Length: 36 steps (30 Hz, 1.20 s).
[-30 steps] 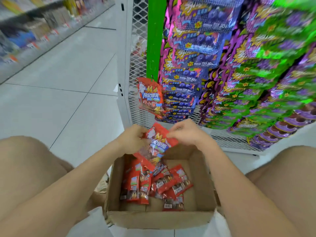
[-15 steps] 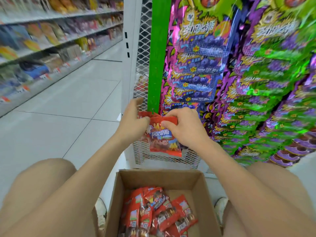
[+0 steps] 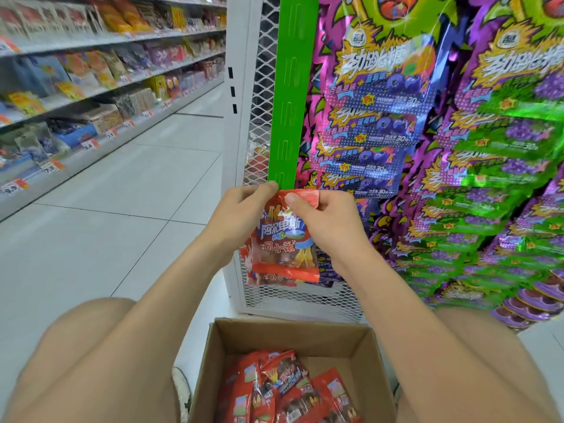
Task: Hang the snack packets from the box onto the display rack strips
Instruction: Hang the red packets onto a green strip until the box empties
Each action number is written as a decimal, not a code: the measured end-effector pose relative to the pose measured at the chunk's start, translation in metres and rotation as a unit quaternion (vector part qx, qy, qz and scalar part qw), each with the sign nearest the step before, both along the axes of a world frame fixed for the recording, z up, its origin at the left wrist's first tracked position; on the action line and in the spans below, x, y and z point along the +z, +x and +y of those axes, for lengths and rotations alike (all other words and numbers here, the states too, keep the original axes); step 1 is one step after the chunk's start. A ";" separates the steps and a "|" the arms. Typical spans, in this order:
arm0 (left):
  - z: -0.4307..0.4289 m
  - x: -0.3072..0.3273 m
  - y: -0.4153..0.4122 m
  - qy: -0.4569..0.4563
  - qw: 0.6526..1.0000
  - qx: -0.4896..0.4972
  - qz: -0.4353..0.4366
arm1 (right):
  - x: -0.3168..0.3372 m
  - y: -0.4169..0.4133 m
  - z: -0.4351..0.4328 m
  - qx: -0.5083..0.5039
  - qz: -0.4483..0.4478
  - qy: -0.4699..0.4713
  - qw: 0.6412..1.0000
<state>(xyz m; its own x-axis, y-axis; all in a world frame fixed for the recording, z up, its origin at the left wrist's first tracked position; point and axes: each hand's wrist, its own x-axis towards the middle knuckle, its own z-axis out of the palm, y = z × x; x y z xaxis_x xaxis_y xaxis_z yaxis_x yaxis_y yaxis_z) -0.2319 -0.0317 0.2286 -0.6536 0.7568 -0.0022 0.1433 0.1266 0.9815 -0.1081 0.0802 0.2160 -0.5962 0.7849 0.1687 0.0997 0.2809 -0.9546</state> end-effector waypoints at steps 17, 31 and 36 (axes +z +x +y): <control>-0.017 0.000 0.007 0.007 0.995 -0.030 0.098 | -0.017 0.014 -0.006 -0.007 -0.097 0.025 0.995; -0.038 -0.086 0.030 -0.089 0.827 0.050 0.553 | -0.085 0.047 0.002 0.065 -0.468 0.175 0.864; -0.048 -0.131 0.038 -0.272 0.817 -0.303 0.409 | -0.185 0.054 -0.002 0.171 -0.548 0.050 0.817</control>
<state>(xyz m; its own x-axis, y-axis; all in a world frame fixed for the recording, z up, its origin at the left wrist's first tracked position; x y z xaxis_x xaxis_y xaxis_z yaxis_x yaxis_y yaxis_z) -0.1943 -0.0798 0.0977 -0.1096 0.9744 -0.1961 0.9211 0.1737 0.3484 -0.0538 0.0779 0.0314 -0.6145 0.5551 -0.5605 0.7782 0.5432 -0.3152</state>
